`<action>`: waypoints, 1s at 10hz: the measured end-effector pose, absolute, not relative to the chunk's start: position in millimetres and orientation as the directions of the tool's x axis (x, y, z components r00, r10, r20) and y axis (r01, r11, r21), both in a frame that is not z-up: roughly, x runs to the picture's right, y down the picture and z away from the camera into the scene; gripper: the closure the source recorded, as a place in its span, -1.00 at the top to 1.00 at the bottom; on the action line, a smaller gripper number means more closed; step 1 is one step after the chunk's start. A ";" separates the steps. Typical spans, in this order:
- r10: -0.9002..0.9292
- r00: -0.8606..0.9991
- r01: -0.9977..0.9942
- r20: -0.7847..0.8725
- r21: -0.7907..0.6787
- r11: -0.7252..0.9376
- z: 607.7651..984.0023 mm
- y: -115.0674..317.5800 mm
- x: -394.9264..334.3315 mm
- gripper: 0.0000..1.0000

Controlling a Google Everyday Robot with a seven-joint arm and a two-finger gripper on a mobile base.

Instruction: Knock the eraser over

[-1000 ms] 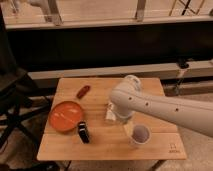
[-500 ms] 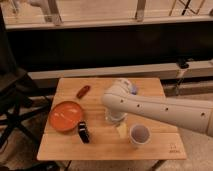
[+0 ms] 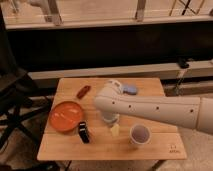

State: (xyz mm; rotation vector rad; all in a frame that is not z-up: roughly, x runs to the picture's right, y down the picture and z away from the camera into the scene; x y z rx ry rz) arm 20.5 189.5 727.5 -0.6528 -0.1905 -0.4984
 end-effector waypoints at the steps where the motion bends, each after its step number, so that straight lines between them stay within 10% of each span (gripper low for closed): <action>1: -0.384 0.864 0.503 0.325 -0.533 0.681 728.9 189.5 18.3 0.24; 4: -0.391 0.856 0.516 0.337 -0.530 0.673 730.5 191.6 10.1 0.16; 10: -0.402 0.844 0.536 0.356 -0.523 0.663 733.4 196.2 -3.9 -0.75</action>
